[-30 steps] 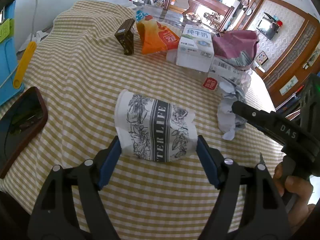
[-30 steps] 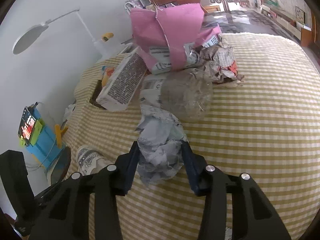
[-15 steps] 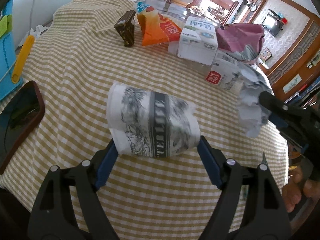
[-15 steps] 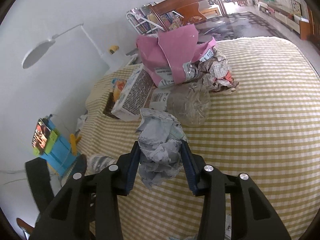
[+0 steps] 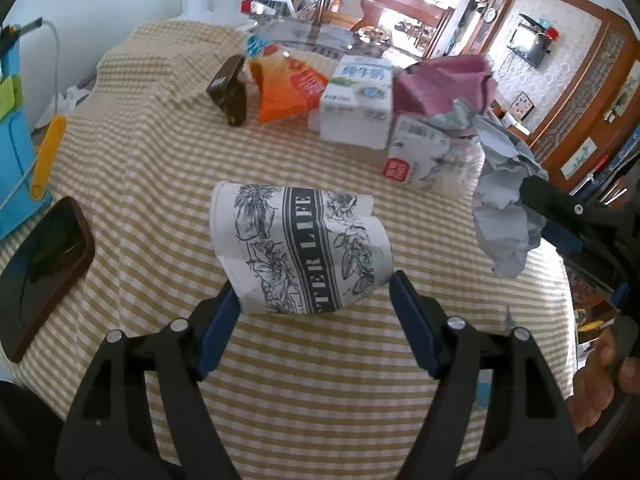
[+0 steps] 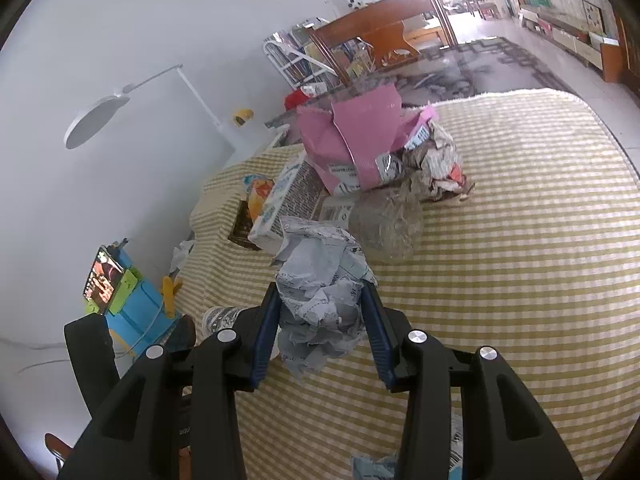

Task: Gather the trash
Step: 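Carry the cup and grey paper to the red bucket and open both tools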

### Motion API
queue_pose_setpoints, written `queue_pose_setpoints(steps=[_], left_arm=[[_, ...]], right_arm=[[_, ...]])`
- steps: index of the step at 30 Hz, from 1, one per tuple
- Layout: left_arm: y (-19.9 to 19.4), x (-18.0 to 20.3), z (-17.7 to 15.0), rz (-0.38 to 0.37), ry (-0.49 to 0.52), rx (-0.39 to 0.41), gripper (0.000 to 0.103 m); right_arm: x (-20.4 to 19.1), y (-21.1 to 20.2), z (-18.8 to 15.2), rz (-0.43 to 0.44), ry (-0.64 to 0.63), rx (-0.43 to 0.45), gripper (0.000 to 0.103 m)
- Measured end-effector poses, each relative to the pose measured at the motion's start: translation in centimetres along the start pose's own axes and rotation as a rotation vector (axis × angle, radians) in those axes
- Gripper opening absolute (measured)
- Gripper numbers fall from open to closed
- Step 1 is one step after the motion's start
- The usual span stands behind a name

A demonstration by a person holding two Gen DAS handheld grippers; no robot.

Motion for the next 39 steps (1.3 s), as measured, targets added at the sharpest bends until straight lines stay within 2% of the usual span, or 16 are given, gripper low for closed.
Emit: queue_pose_setpoints(steps=[6, 16, 23, 29, 35, 39], left_arm=[[-1.3, 1.7, -0.1, -0.022, 0.035, 0.027, 0.072], [-1.8, 4.3, -0.4, -0.043, 0.091, 0.034, 0.072], [-1.8, 6.1, -0.8, -0.051, 0.119, 0.028, 0.072], [-1.6, 8.8, -1.3, -0.088, 0.155, 0.008, 0.072], [-2.1, 12.5, -2.3, -0.122, 0.233, 0.013, 0.072], [-2.3, 13.9, -2.3, -0.143, 0.248, 0.015, 0.072]], right_arm=[[0.4, -1.4, -0.1, -0.005, -0.001, 0.012, 0.040], [1.6, -4.9, -0.6, -0.078, -0.071, 0.040, 0.040], [3.6, -7.0, -1.3, -0.111, -0.053, 0.052, 0.040], [5.0, -8.8, -1.4, -0.125, -0.015, 0.072, 0.040], [5.9, -10.4, -1.3, -0.171, -0.009, 0.093, 0.040], [6.9, -11.7, -1.3, -0.218, 0.010, 0.109, 0.040]])
Point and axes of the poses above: each gripper's, at about its wrist camera, not at the fingertips, and y roughly the way its jaws point, x to its right, z to its top, the point moved 2 cm from there along y, roughly the way its jaws point, and after that the axes turned 7 degrees about -y, right-handed, at the moved point
